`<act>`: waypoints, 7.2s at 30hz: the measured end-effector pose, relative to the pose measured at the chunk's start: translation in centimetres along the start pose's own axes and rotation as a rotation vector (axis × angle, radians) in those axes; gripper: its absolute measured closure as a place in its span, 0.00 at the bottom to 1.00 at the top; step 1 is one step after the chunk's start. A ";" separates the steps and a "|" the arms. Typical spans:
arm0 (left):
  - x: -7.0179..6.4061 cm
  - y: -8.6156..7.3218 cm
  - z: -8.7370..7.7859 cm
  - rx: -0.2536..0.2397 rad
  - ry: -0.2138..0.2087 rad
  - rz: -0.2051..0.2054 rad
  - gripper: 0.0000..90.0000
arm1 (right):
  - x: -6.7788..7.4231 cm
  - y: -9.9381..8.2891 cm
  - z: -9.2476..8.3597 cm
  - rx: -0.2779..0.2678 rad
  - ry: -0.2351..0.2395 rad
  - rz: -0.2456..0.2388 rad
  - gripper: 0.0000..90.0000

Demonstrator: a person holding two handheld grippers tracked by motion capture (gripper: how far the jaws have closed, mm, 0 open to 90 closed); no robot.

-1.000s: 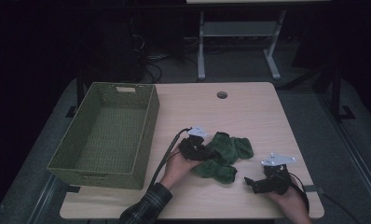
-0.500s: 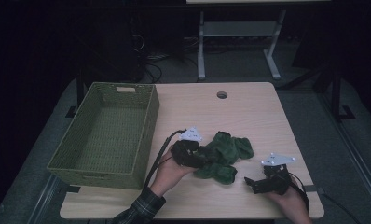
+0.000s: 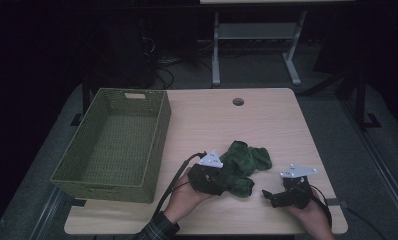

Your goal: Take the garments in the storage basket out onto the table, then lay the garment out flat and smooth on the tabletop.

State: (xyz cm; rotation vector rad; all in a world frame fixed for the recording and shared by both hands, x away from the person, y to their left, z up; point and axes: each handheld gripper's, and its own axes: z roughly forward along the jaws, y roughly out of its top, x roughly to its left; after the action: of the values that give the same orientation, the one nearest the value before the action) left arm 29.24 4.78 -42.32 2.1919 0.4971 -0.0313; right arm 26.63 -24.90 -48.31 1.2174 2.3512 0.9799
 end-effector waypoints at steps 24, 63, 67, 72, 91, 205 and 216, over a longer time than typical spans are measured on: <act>2.6 -1.6 2.0 0.038 0.046 -0.023 0.88 | 2.0 1.0 -1.5 -0.082 0.139 -0.013 0.15; 2.8 -1.9 -5.1 -0.113 0.069 -0.079 0.95 | -0.1 1.1 -4.0 -0.091 0.099 -0.005 0.92; 3.0 -3.0 -5.2 -0.097 0.075 -0.102 0.95 | -0.9 0.7 -4.5 -0.097 0.090 0.009 0.92; 3.2 -4.8 -4.8 -0.037 0.090 -0.139 0.87 | -0.9 0.3 -4.4 -0.082 0.097 0.011 0.89; 1.6 -3.9 -2.0 0.021 0.085 -0.058 0.96 | 0.0 2.0 -2.8 -0.072 0.120 -0.033 0.92; 8.4 -1.6 -3.3 -0.072 0.186 -0.136 0.92 | -0.5 8.0 0.5 -0.122 0.136 0.004 0.98; 8.8 -1.7 -2.7 -0.070 0.214 -0.133 0.92 | -3.2 11.6 3.2 -0.084 0.081 0.033 1.00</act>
State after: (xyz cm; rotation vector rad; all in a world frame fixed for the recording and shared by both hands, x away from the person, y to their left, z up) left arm 36.28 10.78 -43.63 2.1016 0.7531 0.1486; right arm 37.14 -21.51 -42.62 1.2091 2.3323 1.1472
